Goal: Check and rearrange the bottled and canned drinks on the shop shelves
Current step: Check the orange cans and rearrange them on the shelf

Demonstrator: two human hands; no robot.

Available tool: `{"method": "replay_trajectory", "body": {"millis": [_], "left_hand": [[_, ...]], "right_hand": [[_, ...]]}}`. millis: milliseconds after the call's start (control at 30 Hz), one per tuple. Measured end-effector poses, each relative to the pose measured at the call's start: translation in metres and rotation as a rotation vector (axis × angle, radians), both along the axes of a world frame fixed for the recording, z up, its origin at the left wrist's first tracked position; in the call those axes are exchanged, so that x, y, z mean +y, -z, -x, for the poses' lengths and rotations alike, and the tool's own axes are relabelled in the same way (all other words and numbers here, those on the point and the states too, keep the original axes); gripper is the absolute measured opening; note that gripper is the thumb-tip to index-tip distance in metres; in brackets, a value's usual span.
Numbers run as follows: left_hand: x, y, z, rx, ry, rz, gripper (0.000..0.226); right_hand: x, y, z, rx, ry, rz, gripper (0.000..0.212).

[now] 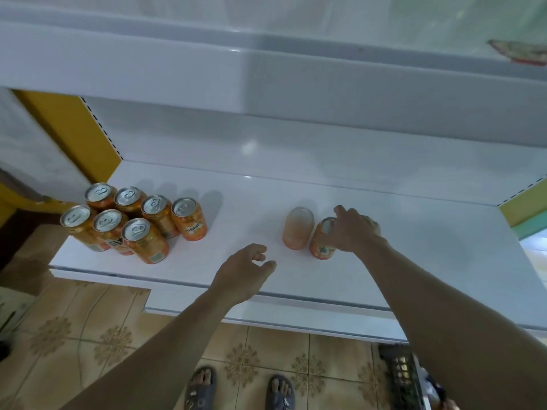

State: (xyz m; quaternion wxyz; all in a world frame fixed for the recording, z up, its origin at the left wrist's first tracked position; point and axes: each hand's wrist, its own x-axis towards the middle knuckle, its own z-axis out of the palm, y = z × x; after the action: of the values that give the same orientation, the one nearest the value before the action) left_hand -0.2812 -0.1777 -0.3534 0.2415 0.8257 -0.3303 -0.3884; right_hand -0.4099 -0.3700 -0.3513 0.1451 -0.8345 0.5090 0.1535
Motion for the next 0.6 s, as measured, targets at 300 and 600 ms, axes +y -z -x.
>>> {"method": "replay_trajectory", "body": {"millis": [300,600], "left_hand": [[0.061,-0.002,-0.086,-0.132,-0.012,-0.066,0.052],[0.122,0.000,-0.151,-0.140,-0.076,-0.059,0.048]], "right_hand": [[0.092,-0.025,-0.127,-0.326,-0.123,-0.001,0.069],[0.144,0.027,-0.241,-0.395,-0.012,-0.224,0.108]]}}
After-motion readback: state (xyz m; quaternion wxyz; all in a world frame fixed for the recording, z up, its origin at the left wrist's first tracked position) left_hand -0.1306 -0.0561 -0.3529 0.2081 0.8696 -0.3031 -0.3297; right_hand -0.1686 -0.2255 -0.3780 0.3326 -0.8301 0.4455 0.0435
